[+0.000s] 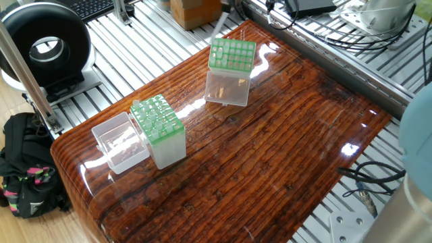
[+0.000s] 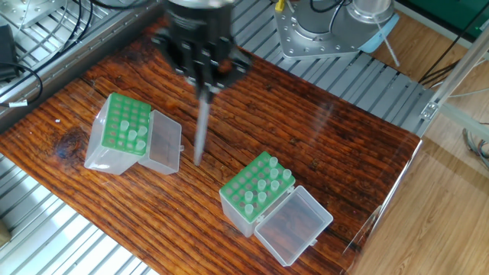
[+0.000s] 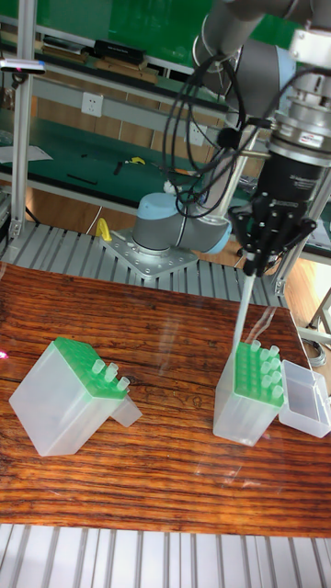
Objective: Transfer all large pipette tips from one holder to another
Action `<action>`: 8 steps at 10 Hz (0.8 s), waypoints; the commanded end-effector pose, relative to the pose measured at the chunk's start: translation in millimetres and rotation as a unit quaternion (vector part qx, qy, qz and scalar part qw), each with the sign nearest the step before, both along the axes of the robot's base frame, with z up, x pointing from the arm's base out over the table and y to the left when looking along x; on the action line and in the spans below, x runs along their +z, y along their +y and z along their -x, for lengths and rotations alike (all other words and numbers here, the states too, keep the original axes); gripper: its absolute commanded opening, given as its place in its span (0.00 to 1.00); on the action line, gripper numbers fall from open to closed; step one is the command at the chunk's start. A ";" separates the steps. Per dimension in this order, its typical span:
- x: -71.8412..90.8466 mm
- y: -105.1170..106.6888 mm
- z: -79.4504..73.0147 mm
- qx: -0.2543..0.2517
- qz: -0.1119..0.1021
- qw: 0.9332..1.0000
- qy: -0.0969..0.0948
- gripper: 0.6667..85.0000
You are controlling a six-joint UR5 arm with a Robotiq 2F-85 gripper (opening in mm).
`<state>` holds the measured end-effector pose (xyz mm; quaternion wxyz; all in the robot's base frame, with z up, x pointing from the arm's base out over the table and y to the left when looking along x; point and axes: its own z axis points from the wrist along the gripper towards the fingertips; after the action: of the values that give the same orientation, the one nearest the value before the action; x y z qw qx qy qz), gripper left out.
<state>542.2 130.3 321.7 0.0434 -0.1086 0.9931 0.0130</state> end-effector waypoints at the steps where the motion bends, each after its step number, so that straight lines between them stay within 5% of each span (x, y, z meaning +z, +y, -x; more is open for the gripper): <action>1: -7.9 31.5 24.8 -0.029 -0.013 0.999 0.006 0.00; 3: -9.8 18.0 22.6 -0.020 0.009 1.000 0.002 0.00; 5: -8.6 -11.5 23.3 0.059 0.072 0.996 0.005 0.00; 8: -8.5 -5.7 16.2 0.173 0.072 0.982 -0.007 0.00</action>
<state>523.2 124.2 312.3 0.0356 -0.2090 0.9762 -0.0464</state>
